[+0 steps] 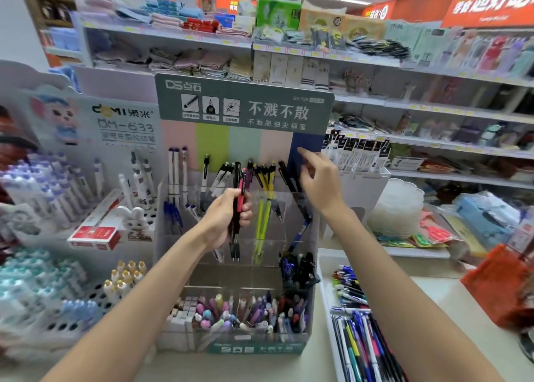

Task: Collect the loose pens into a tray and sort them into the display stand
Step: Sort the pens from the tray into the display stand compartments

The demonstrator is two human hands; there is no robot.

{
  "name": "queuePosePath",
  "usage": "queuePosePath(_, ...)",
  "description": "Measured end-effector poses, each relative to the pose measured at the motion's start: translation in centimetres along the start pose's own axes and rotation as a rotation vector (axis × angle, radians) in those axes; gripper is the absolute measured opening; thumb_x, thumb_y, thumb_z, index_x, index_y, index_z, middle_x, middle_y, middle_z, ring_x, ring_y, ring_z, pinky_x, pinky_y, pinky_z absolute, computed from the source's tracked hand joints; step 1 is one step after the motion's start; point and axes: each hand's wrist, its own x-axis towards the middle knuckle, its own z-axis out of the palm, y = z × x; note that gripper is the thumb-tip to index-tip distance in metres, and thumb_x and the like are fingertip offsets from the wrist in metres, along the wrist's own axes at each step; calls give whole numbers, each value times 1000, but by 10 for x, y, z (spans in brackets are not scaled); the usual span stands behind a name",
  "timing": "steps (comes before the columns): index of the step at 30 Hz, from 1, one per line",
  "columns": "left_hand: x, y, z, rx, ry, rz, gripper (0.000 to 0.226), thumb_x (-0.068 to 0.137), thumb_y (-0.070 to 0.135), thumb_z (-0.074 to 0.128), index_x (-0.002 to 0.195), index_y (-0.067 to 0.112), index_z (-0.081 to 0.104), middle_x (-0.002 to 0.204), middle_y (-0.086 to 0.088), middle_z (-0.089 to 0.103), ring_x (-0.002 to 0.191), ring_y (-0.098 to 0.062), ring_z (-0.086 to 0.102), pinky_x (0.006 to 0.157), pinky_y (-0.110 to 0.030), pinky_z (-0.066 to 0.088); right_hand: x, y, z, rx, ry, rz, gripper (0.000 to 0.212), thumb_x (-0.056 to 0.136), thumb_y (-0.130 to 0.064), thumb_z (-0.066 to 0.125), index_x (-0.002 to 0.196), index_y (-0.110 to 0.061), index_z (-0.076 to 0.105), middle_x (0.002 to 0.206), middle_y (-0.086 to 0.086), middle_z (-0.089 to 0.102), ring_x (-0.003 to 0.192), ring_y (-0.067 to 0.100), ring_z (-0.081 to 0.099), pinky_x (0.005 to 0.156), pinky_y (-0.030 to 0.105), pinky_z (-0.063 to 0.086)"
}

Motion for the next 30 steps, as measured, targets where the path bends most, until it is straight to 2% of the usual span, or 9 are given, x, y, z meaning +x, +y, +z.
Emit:
queuePosePath(3, -2, 1, -7, 9, 29, 59, 27, 109, 16, 30, 95, 6, 51, 69, -1, 46, 56, -10, 43, 49, -19, 37, 3, -18, -4, 54, 103, -31, 34, 90, 4, 57, 122, -3, 66, 105, 8, 67, 86, 11, 58, 79, 19, 48)
queuePosePath(6, -2, 3, -10, 80, 117, 128, 22, 107, 18, 40, 104, 7, 58, 73, 0, 59, 63, -11, 57, 58, -21, 50, -1, -46, 4, 222, -26, -16, 23, 90, -6, 64, 113, -5, 71, 99, 4, 71, 83, 10, 62, 78, 17, 51)
queuePosePath(9, -3, 5, -12, 177, 138, 187, 18, 105, 15, 45, 104, 10, 63, 79, -1, 69, 72, -12, 67, 71, -29, 57, -8, -73, 20, 351, -153, -12, 31, 88, -15, 71, 118, -10, 68, 92, 2, 71, 83, 13, 65, 78, 18, 52)
queuePosePath(11, -6, 7, -13, 223, 108, 210, 18, 104, 14, 47, 103, 10, 64, 83, -3, 71, 72, -10, 69, 69, -28, 58, -11, -83, 30, 368, -186, -24, 32, 88, -14, 72, 119, -11, 67, 95, -1, 70, 86, 10, 65, 84, 20, 53)
queuePosePath(16, -11, 6, -37, 287, 215, 252, 22, 104, 14, 49, 113, 17, 68, 104, 2, 73, 95, -10, 68, 79, -21, 55, -18, -86, 34, 432, -10, 48, 22, 89, -4, 67, 111, -7, 66, 93, -2, 68, 84, 6, 64, 80, 17, 52)
queuePosePath(20, -22, -8, -58, 307, 285, 208, 21, 103, 14, 51, 113, 21, 68, 88, 5, 61, 80, -8, 53, 74, -15, 45, -36, -72, 38, 269, -33, -2, 21, 89, -4, 65, 109, -6, 66, 94, 2, 69, 86, 12, 64, 81, 22, 52)
queuePosePath(23, -27, -16, -58, 234, 270, 180, 21, 102, 11, 52, 108, 23, 68, 80, 5, 65, 74, -6, 60, 72, -19, 49, -57, -68, 52, 151, -126, -58, 26, 90, -4, 64, 116, -5, 65, 107, 6, 70, 97, 16, 65, 89, 26, 52)
queuePosePath(26, -29, -18, -56, 135, 215, 173, 22, 101, 8, 52, 116, 17, 65, 91, -2, 76, 79, -9, 70, 71, -20, 55, -75, -66, 68, 64, -223, -67, 30, 92, -7, 63, 122, -7, 58, 110, 10, 69, 99, 23, 66, 87, 34, 54)
queuePosePath(30, -34, -17, -59, 100, 172, 177, 21, 100, 10, 52, 118, 10, 63, 108, -11, 75, 86, -18, 73, 73, -26, 58, -86, -64, 77, 3, -294, -27, 22, 95, -12, 62, 116, -9, 59, 106, 9, 67, 94, 26, 65, 81, 42, 54)
